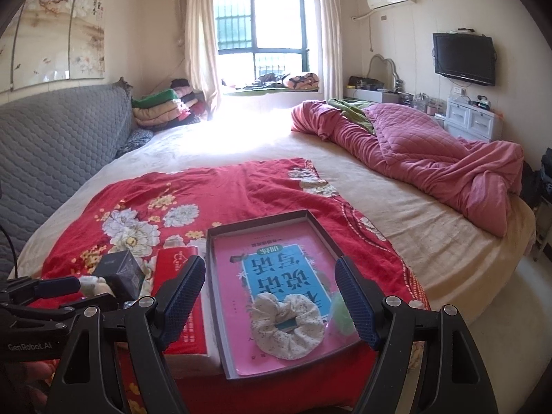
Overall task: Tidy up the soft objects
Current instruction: 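Move both open tools back from the tray toward the remaining pile, then grasp the leopard-print cloth with the left tool while the right tool grasps the teddy bear's purple bow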
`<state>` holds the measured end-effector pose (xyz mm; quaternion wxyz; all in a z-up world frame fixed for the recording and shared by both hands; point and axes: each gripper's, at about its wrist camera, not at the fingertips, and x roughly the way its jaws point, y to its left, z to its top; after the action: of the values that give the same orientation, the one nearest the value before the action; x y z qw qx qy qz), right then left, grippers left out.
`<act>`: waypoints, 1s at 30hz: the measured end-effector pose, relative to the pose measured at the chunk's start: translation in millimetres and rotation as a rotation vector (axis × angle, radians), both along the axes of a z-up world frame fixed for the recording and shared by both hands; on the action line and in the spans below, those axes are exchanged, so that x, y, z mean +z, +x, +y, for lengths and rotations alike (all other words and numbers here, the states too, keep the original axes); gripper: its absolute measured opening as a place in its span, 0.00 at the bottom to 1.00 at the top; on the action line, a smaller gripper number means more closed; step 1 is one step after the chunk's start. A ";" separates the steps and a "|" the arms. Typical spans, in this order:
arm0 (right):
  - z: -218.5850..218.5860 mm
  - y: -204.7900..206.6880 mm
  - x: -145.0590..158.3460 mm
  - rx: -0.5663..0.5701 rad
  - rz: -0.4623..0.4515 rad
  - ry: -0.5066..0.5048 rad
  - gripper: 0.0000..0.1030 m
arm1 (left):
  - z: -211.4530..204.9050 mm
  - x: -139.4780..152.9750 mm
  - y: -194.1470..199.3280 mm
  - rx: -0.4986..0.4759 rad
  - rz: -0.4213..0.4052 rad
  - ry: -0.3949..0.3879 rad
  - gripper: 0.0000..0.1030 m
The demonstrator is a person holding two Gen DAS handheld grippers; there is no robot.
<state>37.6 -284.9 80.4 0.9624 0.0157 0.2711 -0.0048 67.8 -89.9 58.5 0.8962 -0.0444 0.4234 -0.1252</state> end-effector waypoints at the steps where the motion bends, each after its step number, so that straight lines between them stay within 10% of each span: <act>1: 5.0 -0.7 1.9 0.012 -0.002 -0.001 0.76 | 3.9 1.0 -1.5 0.005 0.001 -0.003 0.78; 30: 79.9 -17.8 24.2 0.202 -0.013 -0.005 0.76 | 110.7 30.0 -25.0 0.199 -0.015 -0.018 0.78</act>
<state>19.7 -205.0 104.5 0.9597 -0.0140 0.2652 0.0915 42.8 20.8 88.5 0.9069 -0.0934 0.4089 -0.0396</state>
